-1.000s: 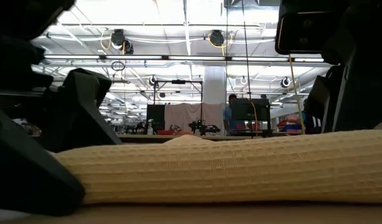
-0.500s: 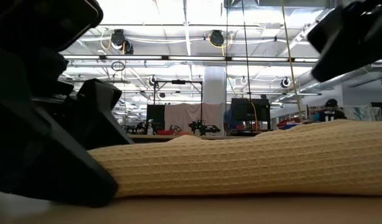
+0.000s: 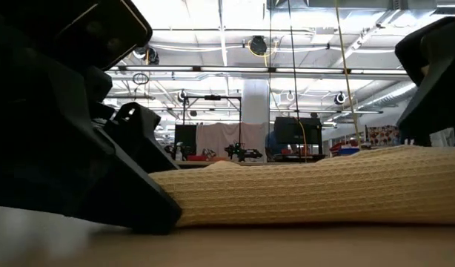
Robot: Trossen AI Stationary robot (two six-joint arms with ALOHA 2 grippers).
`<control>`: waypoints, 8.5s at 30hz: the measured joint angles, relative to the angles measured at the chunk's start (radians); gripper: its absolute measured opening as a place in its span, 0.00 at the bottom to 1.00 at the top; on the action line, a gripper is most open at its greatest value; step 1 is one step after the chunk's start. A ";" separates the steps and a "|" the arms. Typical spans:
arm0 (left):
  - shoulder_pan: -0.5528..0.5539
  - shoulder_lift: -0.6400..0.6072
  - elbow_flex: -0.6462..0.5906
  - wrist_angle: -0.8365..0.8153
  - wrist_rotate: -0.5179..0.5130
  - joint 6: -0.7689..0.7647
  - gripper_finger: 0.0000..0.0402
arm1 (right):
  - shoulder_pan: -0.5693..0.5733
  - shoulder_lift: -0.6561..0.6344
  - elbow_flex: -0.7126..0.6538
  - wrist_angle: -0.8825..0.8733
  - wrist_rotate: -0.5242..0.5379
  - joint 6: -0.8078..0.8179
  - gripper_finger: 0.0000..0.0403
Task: Roll towel
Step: Roll the yellow towel
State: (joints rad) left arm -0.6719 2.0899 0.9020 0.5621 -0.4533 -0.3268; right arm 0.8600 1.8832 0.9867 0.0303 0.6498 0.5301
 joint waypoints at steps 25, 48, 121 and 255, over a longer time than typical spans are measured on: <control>0.003 -0.012 -0.003 0.063 0.022 -0.037 0.54 | -0.057 0.064 0.002 -0.065 -0.134 0.306 0.45; -0.069 -0.107 -0.001 -0.026 -0.075 0.184 0.66 | -0.147 0.041 0.001 -0.050 -0.379 0.462 0.03; 0.107 -0.067 0.002 -0.091 0.164 -0.368 0.07 | -0.017 -0.058 0.000 -0.139 -0.146 0.096 0.53; -0.059 -0.021 0.007 0.112 -0.218 0.228 0.53 | -0.194 -0.009 -0.012 -0.223 -0.286 0.198 0.60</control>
State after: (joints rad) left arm -0.7307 2.0689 0.9094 0.6738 -0.6717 -0.0988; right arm 0.6663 1.8739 0.9745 -0.1925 0.3641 0.7284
